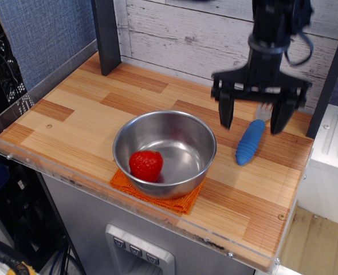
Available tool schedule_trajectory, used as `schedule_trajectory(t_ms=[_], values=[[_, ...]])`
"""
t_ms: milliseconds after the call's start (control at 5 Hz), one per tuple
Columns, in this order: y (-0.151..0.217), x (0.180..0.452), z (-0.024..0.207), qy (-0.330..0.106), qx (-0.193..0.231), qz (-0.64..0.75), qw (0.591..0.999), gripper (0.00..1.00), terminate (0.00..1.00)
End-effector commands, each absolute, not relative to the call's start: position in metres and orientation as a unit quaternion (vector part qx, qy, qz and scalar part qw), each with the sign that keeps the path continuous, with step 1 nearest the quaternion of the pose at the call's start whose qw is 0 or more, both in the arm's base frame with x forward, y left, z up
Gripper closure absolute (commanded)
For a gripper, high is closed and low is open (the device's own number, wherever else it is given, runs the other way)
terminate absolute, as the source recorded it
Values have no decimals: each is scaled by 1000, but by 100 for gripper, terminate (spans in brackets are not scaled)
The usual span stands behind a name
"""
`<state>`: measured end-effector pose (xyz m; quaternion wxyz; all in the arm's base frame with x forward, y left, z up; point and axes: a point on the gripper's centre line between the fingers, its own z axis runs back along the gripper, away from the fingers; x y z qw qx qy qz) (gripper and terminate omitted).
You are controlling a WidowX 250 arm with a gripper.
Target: Put the fork to the right of the pot.
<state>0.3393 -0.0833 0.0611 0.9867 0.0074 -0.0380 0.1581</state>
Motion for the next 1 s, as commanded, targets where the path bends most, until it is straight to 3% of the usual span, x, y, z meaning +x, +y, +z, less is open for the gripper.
schedule_trajectory(t_ms=[0, 600, 800], values=[[-87, 336, 38, -31, 25, 145, 989, 0, 0], [-85, 343, 13, -37, 30, 137, 989, 0, 0], [-85, 343, 10, -41, 38, 134, 989, 100, 0]])
